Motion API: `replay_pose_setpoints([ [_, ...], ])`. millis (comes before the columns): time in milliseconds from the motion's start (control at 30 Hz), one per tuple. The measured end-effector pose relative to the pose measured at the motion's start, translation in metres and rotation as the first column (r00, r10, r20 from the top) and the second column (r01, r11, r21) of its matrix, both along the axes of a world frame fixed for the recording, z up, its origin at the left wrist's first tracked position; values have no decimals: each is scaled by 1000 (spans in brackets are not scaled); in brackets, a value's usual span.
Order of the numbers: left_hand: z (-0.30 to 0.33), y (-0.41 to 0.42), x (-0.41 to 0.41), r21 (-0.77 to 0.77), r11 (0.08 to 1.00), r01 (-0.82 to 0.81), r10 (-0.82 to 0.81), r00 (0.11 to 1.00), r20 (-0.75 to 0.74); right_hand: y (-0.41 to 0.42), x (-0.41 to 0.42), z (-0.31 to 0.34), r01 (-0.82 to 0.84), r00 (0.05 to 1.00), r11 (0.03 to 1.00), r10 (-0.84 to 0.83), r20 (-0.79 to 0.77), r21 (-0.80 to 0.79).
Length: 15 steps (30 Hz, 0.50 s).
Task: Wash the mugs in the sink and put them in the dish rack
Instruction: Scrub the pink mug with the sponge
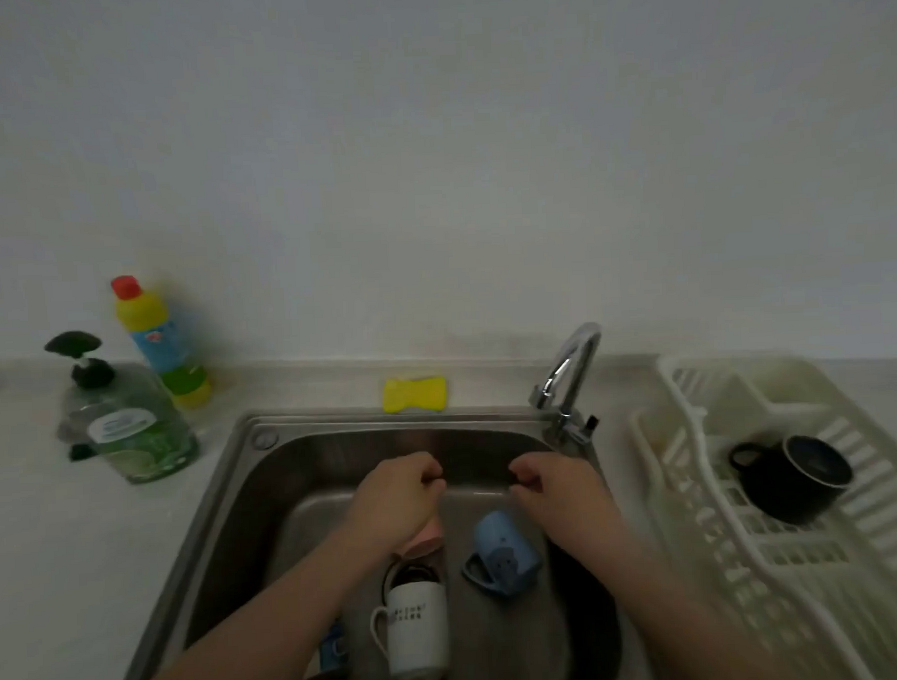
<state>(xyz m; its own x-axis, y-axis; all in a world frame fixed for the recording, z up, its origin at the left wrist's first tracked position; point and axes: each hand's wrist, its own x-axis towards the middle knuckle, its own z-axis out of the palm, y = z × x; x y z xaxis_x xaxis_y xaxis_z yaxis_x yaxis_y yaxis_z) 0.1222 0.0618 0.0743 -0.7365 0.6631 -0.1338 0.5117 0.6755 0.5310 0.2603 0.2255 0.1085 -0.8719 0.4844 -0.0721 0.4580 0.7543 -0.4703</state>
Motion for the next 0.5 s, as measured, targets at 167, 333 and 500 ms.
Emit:
replay_pose_setpoints([
  [167, -27, -31, -39, -113, 990, -85, 81, 996, -37, -39, -80, -45, -115, 992, 993, 112, 61, 35],
  [333, -55, -36, -74, -235, 967, -95, 80, 994, -72, -46, -151, -81, -183, 979, 978, 171, 115, 103],
  [500, -81, -36, -94, -269, 959, -93, 80, 995, -58, -31, -204, -116, -257, 963, 930, 223, 151, 264],
])
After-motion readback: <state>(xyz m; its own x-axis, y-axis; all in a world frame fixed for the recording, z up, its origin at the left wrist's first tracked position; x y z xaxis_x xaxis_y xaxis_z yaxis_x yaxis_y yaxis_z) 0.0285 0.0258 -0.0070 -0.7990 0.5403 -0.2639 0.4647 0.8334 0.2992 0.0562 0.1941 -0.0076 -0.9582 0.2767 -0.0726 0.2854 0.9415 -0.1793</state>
